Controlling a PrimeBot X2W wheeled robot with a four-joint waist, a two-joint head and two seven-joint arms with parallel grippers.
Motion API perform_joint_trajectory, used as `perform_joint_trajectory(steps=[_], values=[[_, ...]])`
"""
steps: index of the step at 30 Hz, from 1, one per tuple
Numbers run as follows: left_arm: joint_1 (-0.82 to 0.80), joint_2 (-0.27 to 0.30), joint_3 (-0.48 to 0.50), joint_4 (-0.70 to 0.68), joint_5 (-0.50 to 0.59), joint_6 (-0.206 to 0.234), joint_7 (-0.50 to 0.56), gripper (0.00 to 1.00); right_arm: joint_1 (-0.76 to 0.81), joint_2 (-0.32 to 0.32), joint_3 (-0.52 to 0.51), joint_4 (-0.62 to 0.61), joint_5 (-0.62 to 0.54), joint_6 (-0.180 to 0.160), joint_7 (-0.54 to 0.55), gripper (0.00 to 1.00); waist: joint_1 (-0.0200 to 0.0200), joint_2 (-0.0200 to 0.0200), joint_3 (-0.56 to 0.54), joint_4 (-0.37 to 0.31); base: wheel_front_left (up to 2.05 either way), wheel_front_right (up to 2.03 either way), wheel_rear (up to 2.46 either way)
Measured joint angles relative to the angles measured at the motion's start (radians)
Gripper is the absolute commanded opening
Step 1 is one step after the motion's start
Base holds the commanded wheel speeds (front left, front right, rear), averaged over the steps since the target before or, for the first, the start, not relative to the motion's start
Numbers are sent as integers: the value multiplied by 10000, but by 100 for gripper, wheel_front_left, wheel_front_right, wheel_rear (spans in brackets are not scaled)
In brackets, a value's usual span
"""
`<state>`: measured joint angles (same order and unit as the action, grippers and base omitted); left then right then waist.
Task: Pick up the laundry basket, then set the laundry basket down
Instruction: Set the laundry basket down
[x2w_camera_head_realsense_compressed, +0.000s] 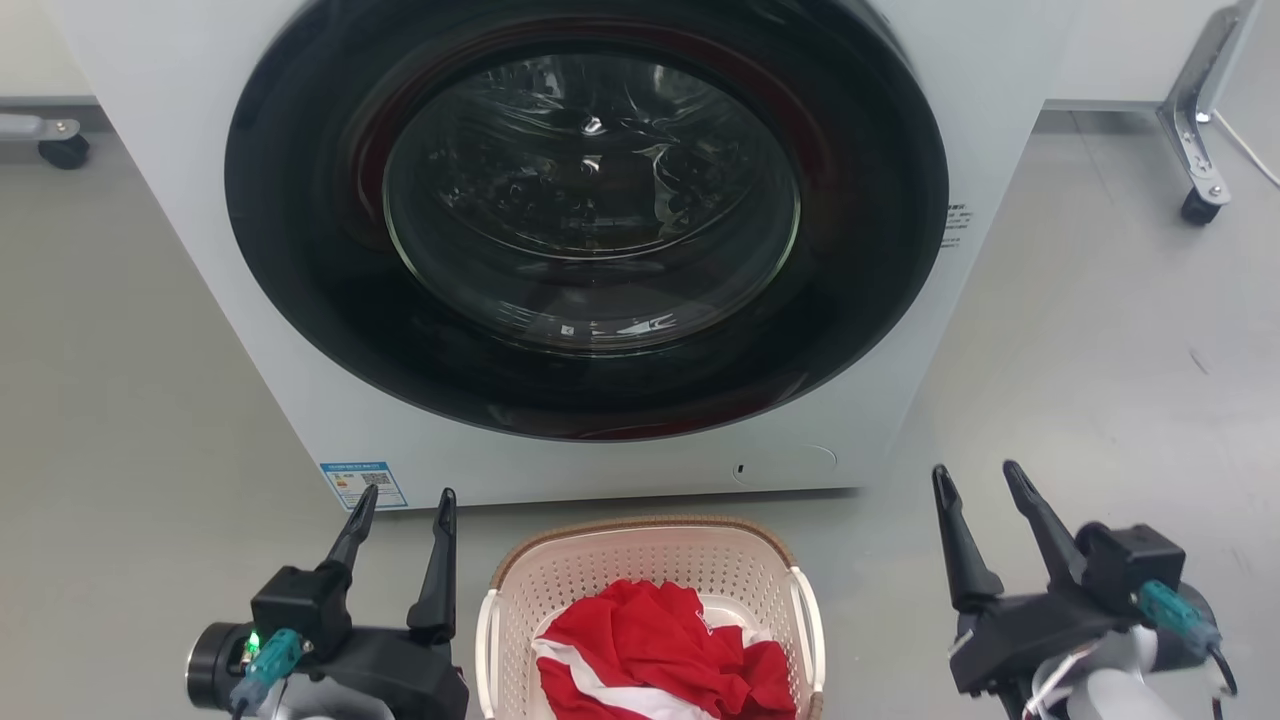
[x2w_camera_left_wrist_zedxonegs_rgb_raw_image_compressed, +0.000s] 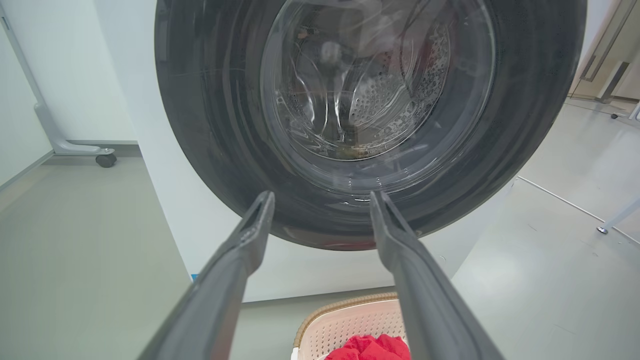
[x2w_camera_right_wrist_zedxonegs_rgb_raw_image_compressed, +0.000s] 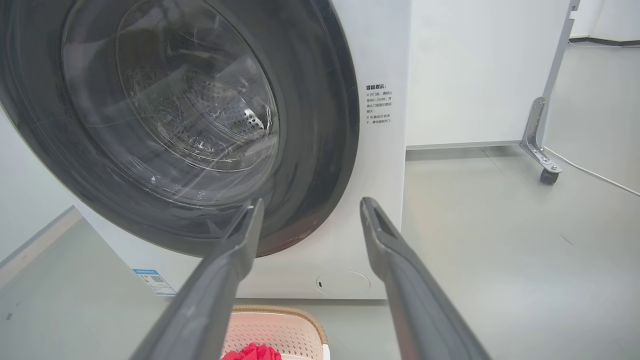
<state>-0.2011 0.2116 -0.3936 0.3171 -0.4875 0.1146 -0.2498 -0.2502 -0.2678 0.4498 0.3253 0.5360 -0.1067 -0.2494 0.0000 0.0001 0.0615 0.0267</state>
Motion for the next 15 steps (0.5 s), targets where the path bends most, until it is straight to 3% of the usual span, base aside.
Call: perform_joint_trajectory(steps=[15], values=[[1772, 15, 642, -1517, 543, 88, -2, 100, 1467, -44, -569, -1344, -782, -173, 0, 100, 0, 0, -324, 44, 0, 0, 0]])
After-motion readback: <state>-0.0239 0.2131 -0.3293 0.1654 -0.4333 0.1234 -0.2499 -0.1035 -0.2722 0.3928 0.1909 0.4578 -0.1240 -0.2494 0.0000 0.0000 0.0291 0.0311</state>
